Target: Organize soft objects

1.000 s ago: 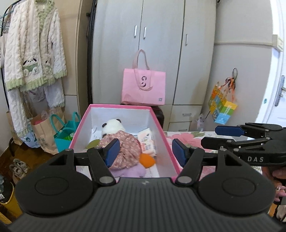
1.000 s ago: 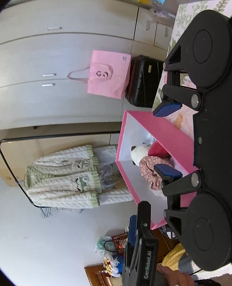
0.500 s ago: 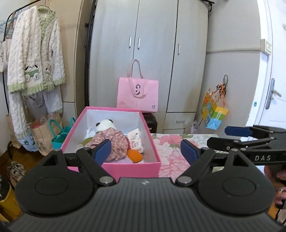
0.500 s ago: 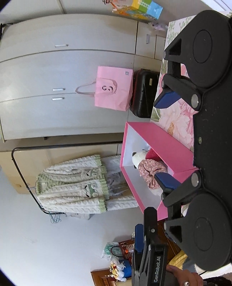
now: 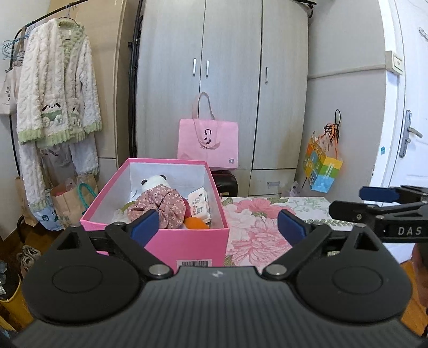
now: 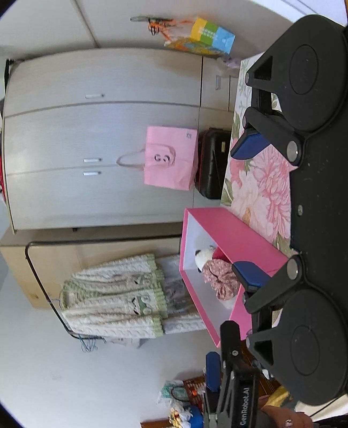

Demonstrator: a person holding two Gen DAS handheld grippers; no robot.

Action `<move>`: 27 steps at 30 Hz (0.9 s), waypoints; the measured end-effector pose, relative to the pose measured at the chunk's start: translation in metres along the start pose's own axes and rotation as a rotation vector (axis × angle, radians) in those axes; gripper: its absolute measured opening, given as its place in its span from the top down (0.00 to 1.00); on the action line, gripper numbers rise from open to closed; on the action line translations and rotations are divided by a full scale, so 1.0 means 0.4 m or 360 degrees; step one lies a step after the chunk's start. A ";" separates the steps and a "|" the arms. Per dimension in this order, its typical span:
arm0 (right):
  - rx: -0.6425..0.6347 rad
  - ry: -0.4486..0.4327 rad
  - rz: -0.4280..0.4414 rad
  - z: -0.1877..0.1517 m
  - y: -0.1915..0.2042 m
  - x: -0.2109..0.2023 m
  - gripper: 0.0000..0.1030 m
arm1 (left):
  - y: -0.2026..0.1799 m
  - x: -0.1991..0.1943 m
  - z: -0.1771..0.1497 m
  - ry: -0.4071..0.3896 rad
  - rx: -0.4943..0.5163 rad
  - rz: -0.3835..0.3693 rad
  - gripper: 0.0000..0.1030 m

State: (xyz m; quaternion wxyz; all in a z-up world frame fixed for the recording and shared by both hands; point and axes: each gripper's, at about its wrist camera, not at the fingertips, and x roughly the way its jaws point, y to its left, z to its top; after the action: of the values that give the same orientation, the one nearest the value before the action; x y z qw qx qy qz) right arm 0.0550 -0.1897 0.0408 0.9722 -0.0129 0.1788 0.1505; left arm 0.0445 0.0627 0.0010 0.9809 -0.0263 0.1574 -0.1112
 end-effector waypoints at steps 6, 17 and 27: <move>0.0014 0.0072 -0.0130 -0.006 0.004 -0.016 0.00 | -0.023 -0.018 0.005 -0.0074 0.0037 0.0139 0.00; 0.0229 0.0125 -0.0239 -0.008 -0.027 -0.051 0.00 | -0.027 -0.015 0.003 -0.0021 0.0037 0.0193 0.00; 0.0149 0.0068 -0.0334 -0.032 0.014 -0.076 0.00 | -0.039 -0.033 -0.021 -0.0004 0.0028 0.0225 0.00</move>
State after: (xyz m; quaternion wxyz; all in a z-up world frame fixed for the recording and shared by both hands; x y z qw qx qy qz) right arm 0.0218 -0.1940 0.0397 0.9781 0.0106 0.2040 0.0389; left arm 0.0263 0.0503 -0.0015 0.9867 -0.0068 0.1566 -0.0430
